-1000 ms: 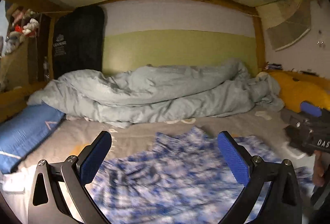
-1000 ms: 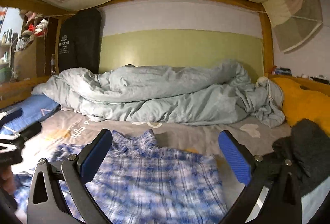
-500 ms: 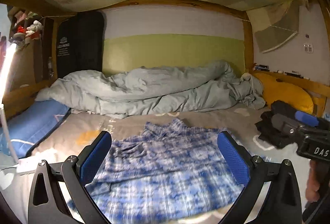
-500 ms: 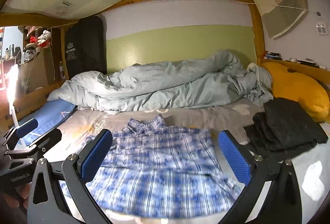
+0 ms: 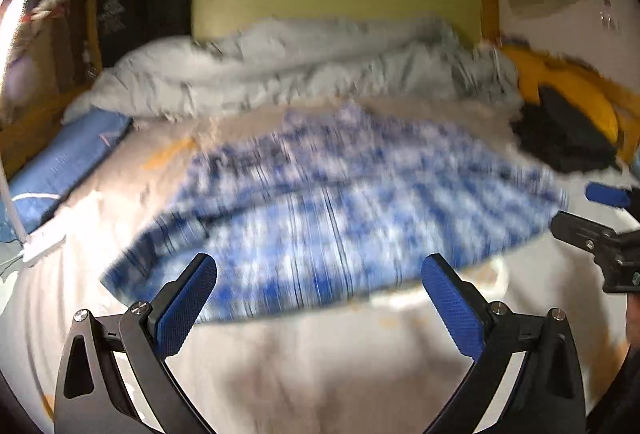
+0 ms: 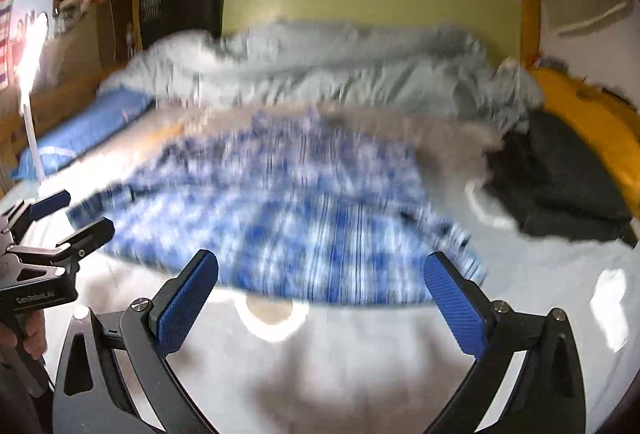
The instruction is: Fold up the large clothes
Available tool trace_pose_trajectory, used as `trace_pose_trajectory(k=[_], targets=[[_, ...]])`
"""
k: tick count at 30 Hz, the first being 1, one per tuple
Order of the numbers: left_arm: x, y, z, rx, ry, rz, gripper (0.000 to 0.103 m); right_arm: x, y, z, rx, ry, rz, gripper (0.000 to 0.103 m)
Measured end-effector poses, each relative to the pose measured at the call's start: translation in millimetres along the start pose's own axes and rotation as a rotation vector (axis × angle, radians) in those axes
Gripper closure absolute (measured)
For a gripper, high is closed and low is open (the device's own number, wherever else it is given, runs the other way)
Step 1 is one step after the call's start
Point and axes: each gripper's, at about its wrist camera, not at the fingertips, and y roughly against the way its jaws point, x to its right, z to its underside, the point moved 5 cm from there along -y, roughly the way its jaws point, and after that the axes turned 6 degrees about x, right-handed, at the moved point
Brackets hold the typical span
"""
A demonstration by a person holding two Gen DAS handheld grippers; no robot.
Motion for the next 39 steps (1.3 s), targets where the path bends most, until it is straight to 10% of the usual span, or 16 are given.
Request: trace_pose_trajectory(k=[6,12,20,23,27,29,39], targets=[[22.1,-31.8,35.9,-0.164,-0.127,0.007,0.000,-8.1,-43.2,39.6,-0.238,0.071,0.005,0.007],[-1.2,-71.3,50.1,-0.181,-0.161,-0.181,0.000,-1.6,-77.7,48.9,-0.256,0.145,0.137,0.007],[-49.4,-95.1,37.8,-0.179,-0.100,-0.252,0.017,17.1,-99.1,31.1,-0.206,0.120,0.251,0.010],[-79.9,-97.5,31.7,-0.178,0.015,-0.265,0.026,28.0,-105.2,24.9,-0.183,0.067,0.299,0.029],[-114.1,-83.3,21.7,-0.104,0.133,-0.256,0.089,44.9,-96.0,17.2,-0.147,0.038,0.354,0.089],[-118.6,-72.6,18.8,-0.076,0.154,-0.240,0.092,50.0,-85.4,14.2,-0.116,-0.003,0.292,0.099],[-91.6,51.4,25.7,-0.077,0.123,-0.216,0.096,47.5,34.1,10.0,-0.041,-0.019,0.231,0.101]])
